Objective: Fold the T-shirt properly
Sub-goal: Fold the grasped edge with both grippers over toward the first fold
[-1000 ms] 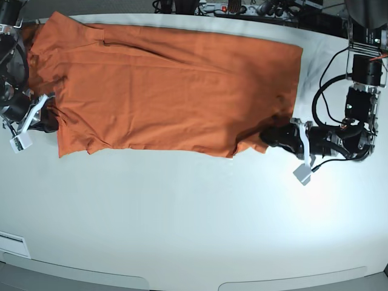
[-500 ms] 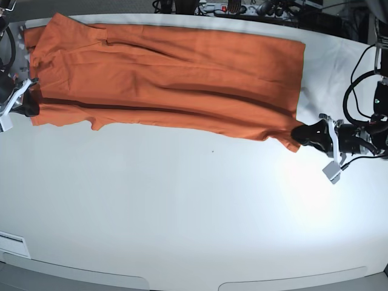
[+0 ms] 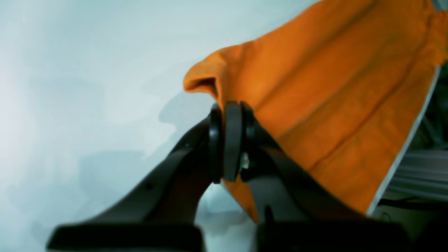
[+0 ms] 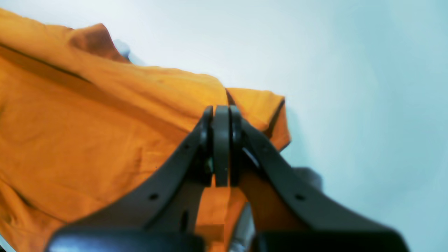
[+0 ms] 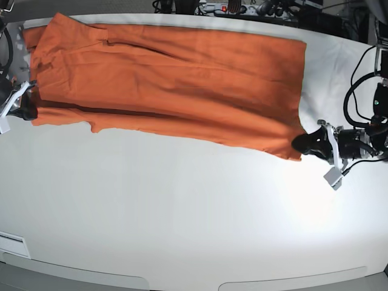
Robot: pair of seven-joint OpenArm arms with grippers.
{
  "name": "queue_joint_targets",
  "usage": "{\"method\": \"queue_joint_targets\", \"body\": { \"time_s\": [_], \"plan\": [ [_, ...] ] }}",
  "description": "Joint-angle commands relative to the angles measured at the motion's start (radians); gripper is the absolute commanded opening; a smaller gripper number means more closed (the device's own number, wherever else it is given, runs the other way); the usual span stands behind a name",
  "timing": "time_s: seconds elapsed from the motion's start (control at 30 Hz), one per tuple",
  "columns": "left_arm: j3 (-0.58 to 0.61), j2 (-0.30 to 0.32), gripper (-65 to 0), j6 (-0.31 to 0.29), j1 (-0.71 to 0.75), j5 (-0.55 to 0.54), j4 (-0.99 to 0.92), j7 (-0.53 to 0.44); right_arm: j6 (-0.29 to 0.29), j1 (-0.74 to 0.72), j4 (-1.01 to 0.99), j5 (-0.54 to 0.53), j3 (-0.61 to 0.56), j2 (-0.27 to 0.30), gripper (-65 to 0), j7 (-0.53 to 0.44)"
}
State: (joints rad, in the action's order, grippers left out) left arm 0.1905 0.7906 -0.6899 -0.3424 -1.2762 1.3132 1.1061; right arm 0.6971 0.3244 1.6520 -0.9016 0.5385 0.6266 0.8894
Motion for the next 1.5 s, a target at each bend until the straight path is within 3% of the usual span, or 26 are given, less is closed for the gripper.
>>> {"method": "queue_joint_targets", "body": {
  "time_s": [0.0, 0.2, 0.43, 0.8, 1.1, 1.3, 1.47],
  "plan": [
    [-0.01, 0.021, -65.0, -0.008, -0.031, -0.015, 0.013, -0.016, 0.001, -0.008, 0.022, -0.018, 0.013, 0.033, -65.0, -0.026],
    [-0.01, 0.021, -65.0, -0.008, -0.011, -0.082, 0.116, 0.051, 0.001, -0.006, 0.05, -0.032, 0.013, 0.039, -65.0, -0.017],
    [-0.01, 0.022, -65.0, -0.008, 0.094, -0.082, 0.264, 0.081, 0.001, -0.005, 0.098, -0.068, 0.013, 0.039, -65.0, 0.026],
    [-0.01, 0.061, -65.0, -0.008, 0.132, -0.059, 0.273, 0.073, 0.001, 0.095, 0.105, -0.066, 0.021, 0.058, -65.0, 0.053],
    [-0.01, 0.065, -65.0, -0.008, 0.132, -0.06, 0.273, 0.111, 0.001, 0.116, 0.105, -0.067, 0.139, 0.058, -65.0, 0.054],
    [-0.01, 0.122, -65.0, -0.008, 0.13, -0.207, 0.274, 0.131, 0.001, 0.116, 0.105, -0.067, 0.135, 0.055, -65.0, 0.053],
    [-0.011, 0.157, -65.0, -0.008, 0.132, -0.207, 0.274, 0.239, 0.001, 0.123, 0.105, -0.067, 0.135, 0.055, -65.0, 0.053]
  ]
}}
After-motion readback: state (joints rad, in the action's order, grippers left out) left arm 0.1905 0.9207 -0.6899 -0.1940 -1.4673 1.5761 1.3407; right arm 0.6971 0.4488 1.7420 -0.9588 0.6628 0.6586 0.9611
